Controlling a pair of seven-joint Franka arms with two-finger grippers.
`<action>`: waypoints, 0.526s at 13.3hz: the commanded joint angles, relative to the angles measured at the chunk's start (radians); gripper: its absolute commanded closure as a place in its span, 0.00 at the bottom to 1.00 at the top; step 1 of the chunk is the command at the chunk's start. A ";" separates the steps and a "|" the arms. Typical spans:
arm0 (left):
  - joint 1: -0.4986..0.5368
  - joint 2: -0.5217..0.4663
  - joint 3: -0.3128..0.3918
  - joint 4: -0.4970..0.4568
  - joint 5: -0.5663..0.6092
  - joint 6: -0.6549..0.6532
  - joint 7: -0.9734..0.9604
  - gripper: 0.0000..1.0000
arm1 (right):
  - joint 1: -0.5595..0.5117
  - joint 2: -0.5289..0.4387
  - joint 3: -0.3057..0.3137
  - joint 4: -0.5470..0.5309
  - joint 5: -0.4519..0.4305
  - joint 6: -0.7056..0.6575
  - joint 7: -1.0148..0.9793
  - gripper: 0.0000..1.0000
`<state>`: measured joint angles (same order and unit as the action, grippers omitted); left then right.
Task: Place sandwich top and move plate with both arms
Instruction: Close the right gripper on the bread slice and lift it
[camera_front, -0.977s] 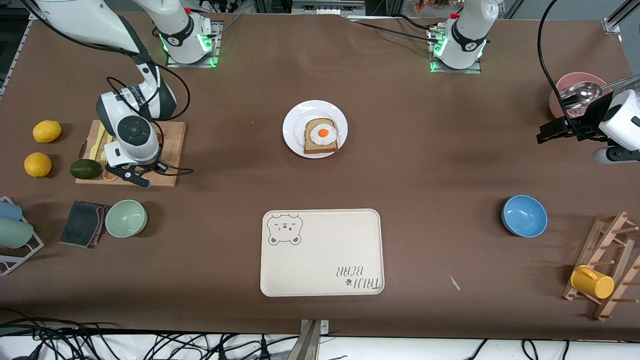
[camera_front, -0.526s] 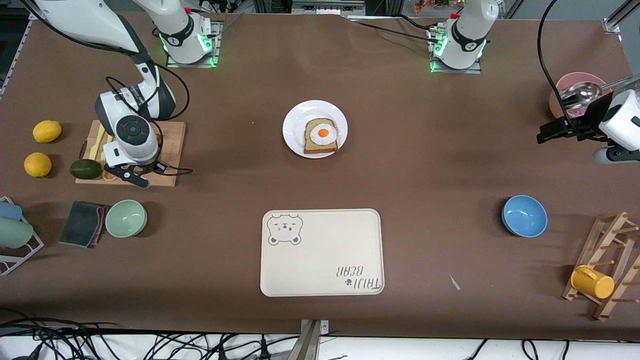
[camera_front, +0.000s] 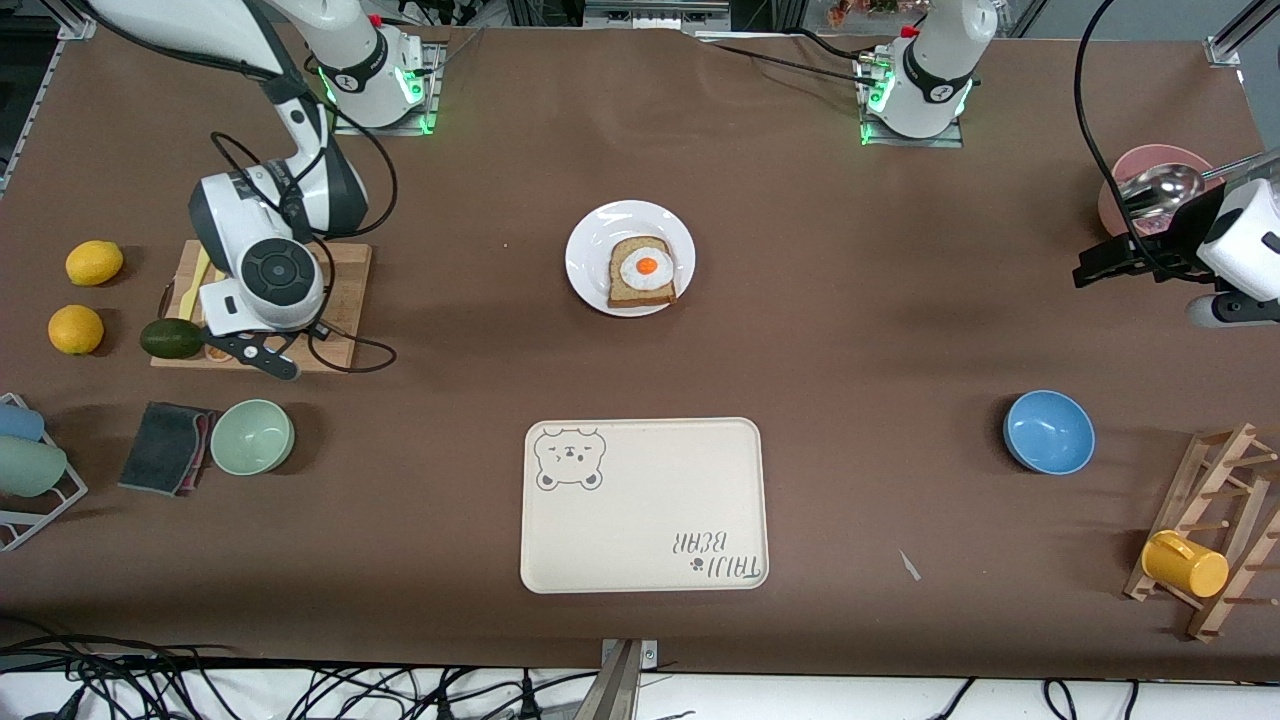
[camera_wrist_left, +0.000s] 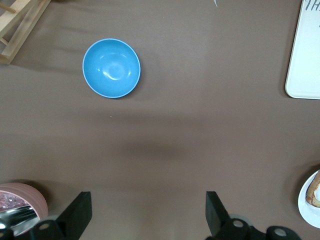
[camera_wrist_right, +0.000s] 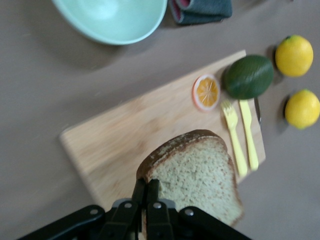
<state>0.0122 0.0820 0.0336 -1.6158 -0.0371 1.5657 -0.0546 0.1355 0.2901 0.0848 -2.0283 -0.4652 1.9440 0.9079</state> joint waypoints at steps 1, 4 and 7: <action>-0.008 0.007 -0.001 0.020 0.022 -0.006 -0.016 0.00 | -0.002 0.006 0.079 0.103 0.115 -0.150 -0.007 1.00; -0.008 0.007 -0.004 0.022 0.022 -0.004 -0.016 0.00 | 0.002 0.006 0.165 0.206 0.276 -0.276 0.025 1.00; -0.008 0.007 -0.012 0.022 0.020 -0.006 -0.018 0.00 | 0.073 0.011 0.203 0.247 0.368 -0.274 0.188 1.00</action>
<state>0.0120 0.0820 0.0241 -1.6158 -0.0371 1.5661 -0.0557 0.1647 0.2903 0.2723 -1.8195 -0.1390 1.6940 1.0051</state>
